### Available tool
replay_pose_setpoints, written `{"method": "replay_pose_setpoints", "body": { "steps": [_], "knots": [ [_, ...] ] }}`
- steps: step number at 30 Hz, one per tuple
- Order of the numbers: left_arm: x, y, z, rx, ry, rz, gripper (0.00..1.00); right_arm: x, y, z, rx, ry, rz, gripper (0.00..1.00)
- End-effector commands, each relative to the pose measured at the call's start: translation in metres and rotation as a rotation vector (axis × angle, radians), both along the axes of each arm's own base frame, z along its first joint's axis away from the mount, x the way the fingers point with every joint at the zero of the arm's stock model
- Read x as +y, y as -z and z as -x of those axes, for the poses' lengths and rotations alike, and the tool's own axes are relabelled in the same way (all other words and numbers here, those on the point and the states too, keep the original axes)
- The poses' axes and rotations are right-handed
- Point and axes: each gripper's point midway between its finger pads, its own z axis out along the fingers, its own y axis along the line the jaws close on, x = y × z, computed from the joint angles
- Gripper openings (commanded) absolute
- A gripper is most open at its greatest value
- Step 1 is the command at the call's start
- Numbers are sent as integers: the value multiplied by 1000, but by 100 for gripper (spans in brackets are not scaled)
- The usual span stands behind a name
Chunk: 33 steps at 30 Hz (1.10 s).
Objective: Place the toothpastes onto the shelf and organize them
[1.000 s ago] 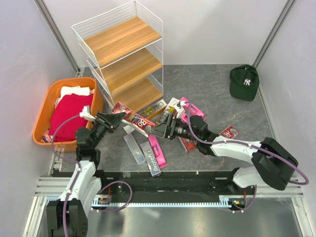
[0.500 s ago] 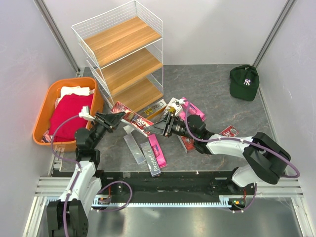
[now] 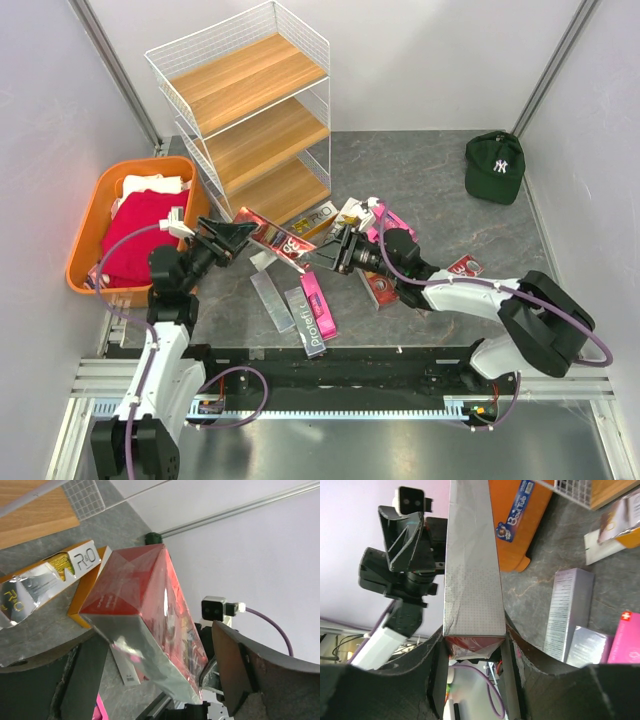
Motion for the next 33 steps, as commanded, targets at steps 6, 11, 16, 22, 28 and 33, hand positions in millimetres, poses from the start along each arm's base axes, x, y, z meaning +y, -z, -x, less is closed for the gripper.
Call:
{"method": "replay_pose_setpoints", "body": {
  "steps": [6, 11, 16, 22, 28, 33],
  "knots": [
    [19, 1, 3, 32, -40, -351, 100, -33, -47, -29, -128, 120, 11, 20],
    [21, 15, 5, 39, -39, -385, 100, -56, -71, -26, -182, 180, 50, 19],
    [9, 10, 17, 13, 35, -359, 100, -76, -102, -19, -206, 240, 71, 18],
    [13, 14, 19, -19, 20, -410, 100, -72, -120, -28, -238, 251, 95, 18],
    [17, 13, 17, -17, 17, -462, 100, -46, -132, -60, -270, 227, 63, 17],
    [19, 14, 14, -3, 5, -467, 100, -39, -153, -98, -272, 220, -37, 15]
  ]
}}
